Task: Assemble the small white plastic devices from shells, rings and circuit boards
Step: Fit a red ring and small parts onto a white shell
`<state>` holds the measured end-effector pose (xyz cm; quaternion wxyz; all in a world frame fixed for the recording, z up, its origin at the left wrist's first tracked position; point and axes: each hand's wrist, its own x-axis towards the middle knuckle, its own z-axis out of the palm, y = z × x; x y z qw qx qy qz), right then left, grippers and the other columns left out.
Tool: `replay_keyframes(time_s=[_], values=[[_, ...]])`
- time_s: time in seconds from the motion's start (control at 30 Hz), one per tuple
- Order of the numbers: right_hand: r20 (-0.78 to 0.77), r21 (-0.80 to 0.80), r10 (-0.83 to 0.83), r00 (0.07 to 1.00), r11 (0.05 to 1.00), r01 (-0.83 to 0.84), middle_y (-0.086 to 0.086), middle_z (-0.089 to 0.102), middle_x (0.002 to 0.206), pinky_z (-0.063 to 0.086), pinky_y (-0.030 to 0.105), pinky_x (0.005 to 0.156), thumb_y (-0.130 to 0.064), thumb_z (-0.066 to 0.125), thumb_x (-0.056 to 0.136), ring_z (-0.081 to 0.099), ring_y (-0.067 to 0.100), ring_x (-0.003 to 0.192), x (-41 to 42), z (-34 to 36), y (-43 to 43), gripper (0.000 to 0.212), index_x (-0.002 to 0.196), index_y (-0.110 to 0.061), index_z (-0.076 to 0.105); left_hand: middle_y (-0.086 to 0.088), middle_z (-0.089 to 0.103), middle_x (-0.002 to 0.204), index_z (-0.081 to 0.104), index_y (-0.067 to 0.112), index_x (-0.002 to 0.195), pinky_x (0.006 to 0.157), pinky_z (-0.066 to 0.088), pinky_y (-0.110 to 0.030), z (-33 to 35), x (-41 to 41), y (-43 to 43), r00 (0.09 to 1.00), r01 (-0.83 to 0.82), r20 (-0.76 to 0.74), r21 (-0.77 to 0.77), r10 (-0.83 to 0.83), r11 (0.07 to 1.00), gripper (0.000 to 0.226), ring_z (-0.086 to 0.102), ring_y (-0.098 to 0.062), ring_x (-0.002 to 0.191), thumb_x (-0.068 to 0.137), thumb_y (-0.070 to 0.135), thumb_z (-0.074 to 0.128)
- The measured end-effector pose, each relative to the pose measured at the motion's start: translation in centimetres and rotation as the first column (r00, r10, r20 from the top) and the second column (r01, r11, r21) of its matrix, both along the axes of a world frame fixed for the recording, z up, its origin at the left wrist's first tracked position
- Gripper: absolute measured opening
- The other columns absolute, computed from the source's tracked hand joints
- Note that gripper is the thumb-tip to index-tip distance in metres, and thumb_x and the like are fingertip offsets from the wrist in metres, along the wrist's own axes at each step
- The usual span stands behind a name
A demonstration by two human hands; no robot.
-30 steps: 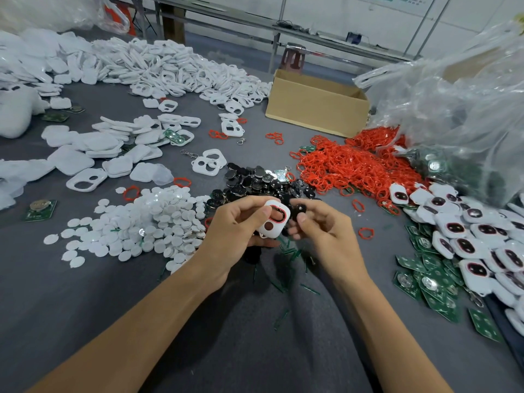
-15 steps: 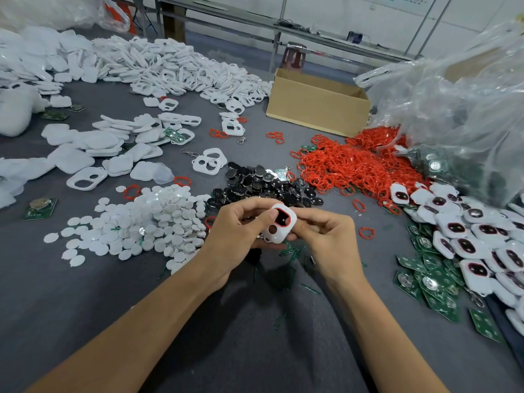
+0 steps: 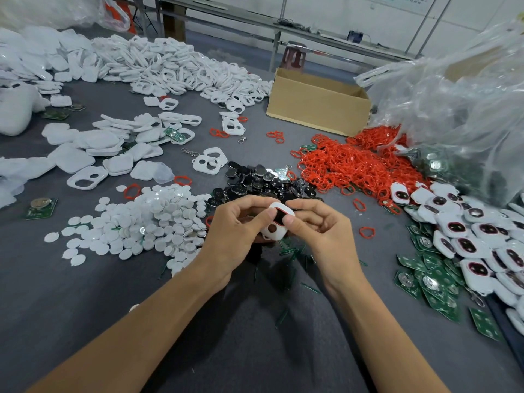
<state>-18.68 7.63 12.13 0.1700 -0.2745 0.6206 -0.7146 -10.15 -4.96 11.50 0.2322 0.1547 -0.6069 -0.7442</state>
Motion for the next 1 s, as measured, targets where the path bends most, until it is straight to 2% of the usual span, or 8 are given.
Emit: replay_keyframes(time_s=[0.23,0.4,0.5,0.63,0.7,0.8,0.9,1.0], values=[[0.085,-0.133,0.084,0.993,0.988,-0.072,0.004,0.072,0.076,0.053,0.023,0.072,-0.011,0.067,0.073,0.065,0.016,0.071,0.0,0.3,-0.1,0.031,0.104,-0.008,0.064,-0.004,0.075,0.088,0.079,0.017,0.087,0.064,0.058,-0.027,0.4,-0.1,-0.5,0.979,0.203,-0.092,0.362,-0.182,0.910,0.022,0.069,-0.014,0.073,0.067,0.021,0.070],[0.102,-0.180,0.050,0.994,0.983,-0.031,0.008,0.071,0.072,0.052,0.025,0.069,-0.009,0.070,0.069,0.064,0.018,0.065,0.5,1.0,-0.2,0.034,0.103,-0.008,0.062,-0.003,0.074,0.084,0.078,0.020,0.085,0.061,0.057,-0.025,0.3,-0.1,-0.4,0.988,0.133,-0.116,0.307,-0.102,0.942,0.021,0.068,-0.013,0.071,0.066,0.027,0.074],[-0.094,-0.085,-0.089,0.992,0.993,0.081,0.006,0.074,0.075,0.051,0.022,0.062,-0.007,0.076,0.071,0.064,0.016,0.061,1.1,1.6,0.0,0.033,0.101,-0.015,0.061,-0.004,0.073,0.077,0.077,0.021,0.079,0.058,0.056,-0.023,-0.2,0.1,-0.2,0.999,-0.018,-0.044,0.103,0.022,0.995,0.016,0.066,-0.014,0.067,0.069,0.033,0.075],[-0.562,0.082,-0.207,0.801,0.950,0.302,-0.014,0.073,0.077,0.049,0.019,0.070,-0.013,0.081,0.074,0.067,0.005,0.070,2.0,1.5,-0.1,0.032,0.098,-0.023,0.063,-0.011,0.075,0.082,0.079,0.018,0.078,0.062,0.058,-0.025,0.1,0.2,0.3,0.997,0.075,-0.020,0.190,-0.072,0.979,0.027,0.072,-0.018,0.068,0.079,0.042,0.065],[-0.695,0.127,-0.171,0.699,0.927,0.354,-0.022,0.070,0.085,0.050,0.023,0.080,-0.016,0.081,0.075,0.067,-0.001,0.085,2.3,1.3,-0.3,0.033,0.103,-0.021,0.064,-0.009,0.074,0.079,0.078,0.016,0.080,0.068,0.057,-0.025,0.3,0.2,0.4,0.991,0.135,-0.042,0.195,-0.129,0.971,0.029,0.071,-0.014,0.071,0.078,0.042,0.066],[-0.778,0.174,-0.085,0.622,0.922,0.344,-0.016,0.067,0.099,0.050,0.028,0.082,-0.005,0.069,0.083,0.065,0.011,0.095,2.1,1.0,-0.4,0.028,0.108,-0.017,0.064,-0.013,0.071,0.083,0.074,0.007,0.092,0.068,0.057,-0.023,0.3,0.1,0.4,0.988,0.151,-0.055,0.222,-0.142,0.963,0.027,0.069,-0.013,0.070,0.079,0.029,0.067],[-0.655,0.198,-0.058,0.754,0.949,0.245,-0.015,0.071,0.094,0.046,0.015,0.081,0.007,0.057,0.086,0.065,0.003,0.090,1.9,0.9,-0.3,0.032,0.109,-0.016,0.061,-0.016,0.070,0.086,0.071,0.001,0.098,0.066,0.058,-0.023,0.2,0.0,0.1,0.992,0.120,0.003,0.293,-0.126,0.949,0.020,0.069,-0.014,0.068,0.088,0.017,0.064],[-0.505,0.119,-0.122,0.854,0.971,0.208,-0.007,0.072,0.089,0.047,0.017,0.076,0.011,0.052,0.088,0.066,0.006,0.085,1.8,1.5,-0.4,0.034,0.103,-0.018,0.062,-0.015,0.074,0.086,0.068,-0.003,0.103,0.067,0.059,-0.023,0.2,-0.1,0.0,0.987,0.134,0.036,0.345,-0.156,0.929,0.019,0.072,-0.017,0.071,0.092,0.012,0.061]])
